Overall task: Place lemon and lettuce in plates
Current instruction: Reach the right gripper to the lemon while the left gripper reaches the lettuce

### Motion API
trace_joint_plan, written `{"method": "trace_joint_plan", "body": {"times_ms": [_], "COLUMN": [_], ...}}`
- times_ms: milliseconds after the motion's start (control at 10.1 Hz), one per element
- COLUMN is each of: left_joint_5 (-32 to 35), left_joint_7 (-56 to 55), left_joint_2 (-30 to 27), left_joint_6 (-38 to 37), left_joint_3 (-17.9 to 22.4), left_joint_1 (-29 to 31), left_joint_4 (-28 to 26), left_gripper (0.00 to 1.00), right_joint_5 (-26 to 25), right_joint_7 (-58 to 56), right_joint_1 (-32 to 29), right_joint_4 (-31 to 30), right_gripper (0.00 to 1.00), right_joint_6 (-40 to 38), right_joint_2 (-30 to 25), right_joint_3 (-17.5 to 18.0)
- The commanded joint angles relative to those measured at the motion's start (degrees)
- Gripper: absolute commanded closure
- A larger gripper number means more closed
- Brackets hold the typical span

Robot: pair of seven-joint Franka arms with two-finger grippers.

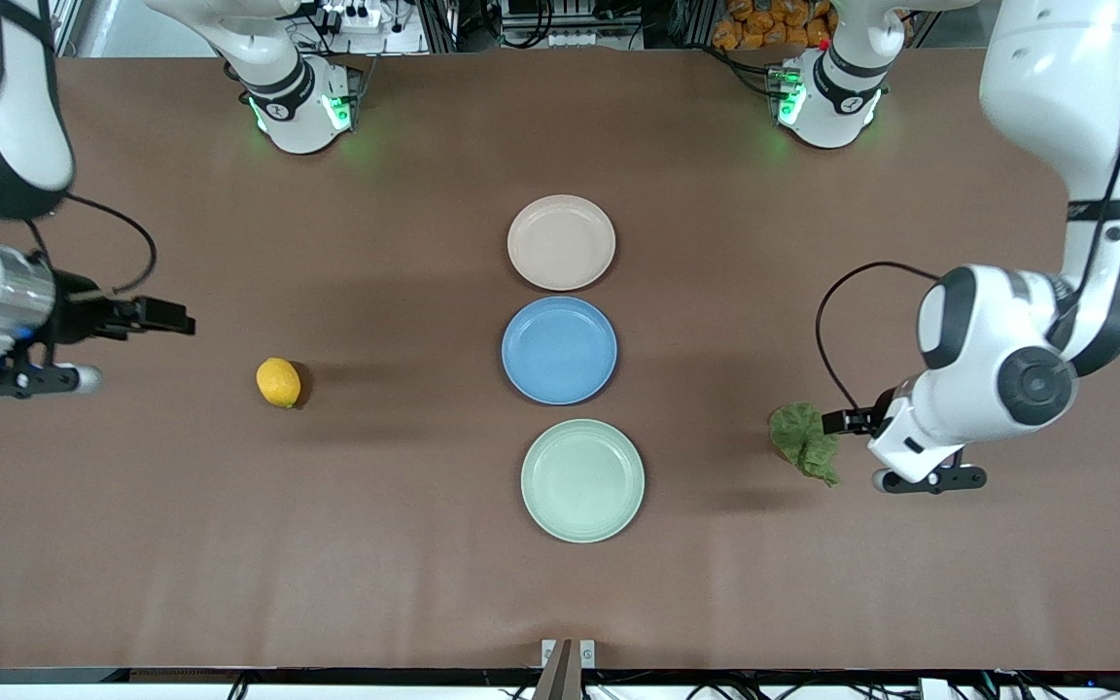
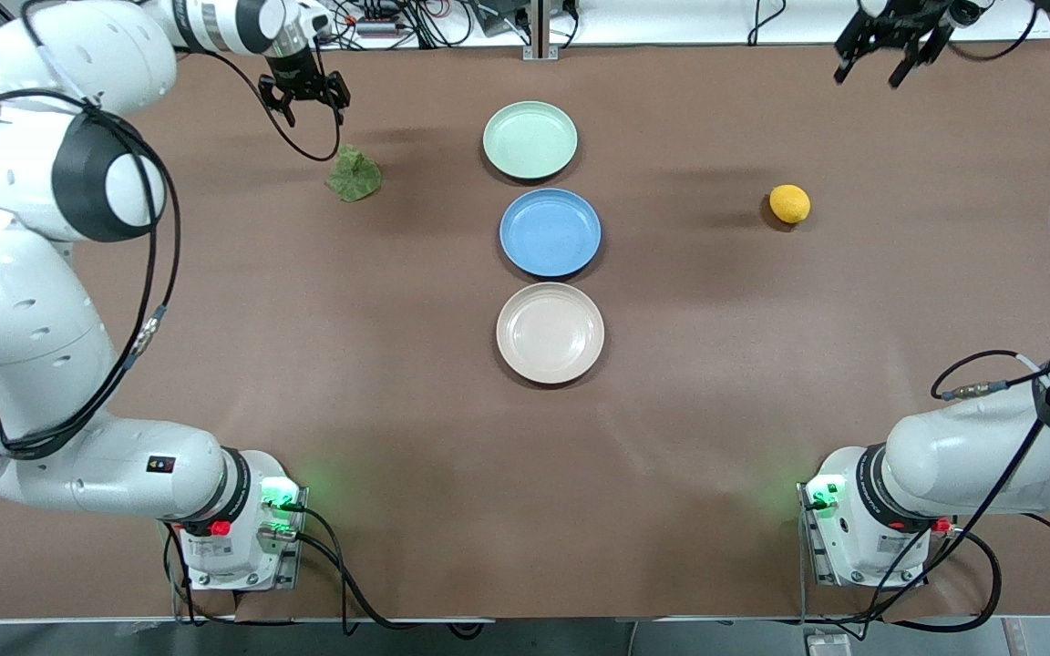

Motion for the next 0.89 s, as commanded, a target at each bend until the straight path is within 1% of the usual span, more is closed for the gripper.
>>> {"method": "trace_joint_plan", "body": {"times_ms": [0, 99, 199, 298, 398, 497, 596, 696, 795], "left_joint_5": [2.2, 2.4, 2.4, 2.4, 2.2, 2.6, 2.8, 2.7, 2.6], "left_joint_7": [-1.6, -1.6, -0.7, -0.6, -0.7, -0.7, -0.7, -0.9, -0.9], "left_joint_2": [4.1, 5.5, 6.0, 6.6, 7.9, 8.6, 8.8, 9.2, 9.6], "left_joint_6": [4.0, 5.5, 6.1, 6.1, 7.7, 10.6, 10.7, 10.9, 10.9], "left_joint_3": [0.3, 0.3, 0.3, 0.3, 0.3, 0.4, 0.4, 0.4, 0.3], "left_joint_1": [-2.0, -1.9, -1.5, -1.4, -1.3, -1.7, -1.5, -1.7, -1.5], "left_joint_4": [1.5, 1.4, 1.4, 1.5, 1.7, 1.6, 1.6, 1.6, 1.6], "left_gripper": [0.00, 0.00, 0.00, 0.00, 0.00, 0.00, 0.00, 0.00, 0.00], "right_joint_5": [0.5, 0.6, 0.2, -3.9, -7.3, -7.8, -7.9, -7.9, -7.9], "right_joint_7": [-0.5, -0.7, -0.8, -1.1, -1.3, -1.3, -1.5, -3.4, -7.3], "right_joint_1": [0.7, 0.9, 2.6, 4.3, 5.0, 5.8, 5.8, 5.5, 4.8], "right_joint_4": [-4.6, -5.0, -6.1, -6.6, -7.3, -11.0, -14.7, -15.9, -15.8], "right_gripper": [0.00, 0.00, 0.00, 0.00, 0.00, 0.00, 0.00, 0.00, 0.00], "right_joint_6": [6.4, 7.6, 9.5, 11.4, 13.0, 17.8, 22.2, 23.8, 24.0], "right_joint_2": [4.0, 6.9, 7.9, 8.0, 8.7, 8.7, 8.6, 8.8, 9.1], "right_joint_3": [0.3, 0.4, 0.5, 0.5, 0.7, 1.0, 1.0, 1.0, 0.9]}}
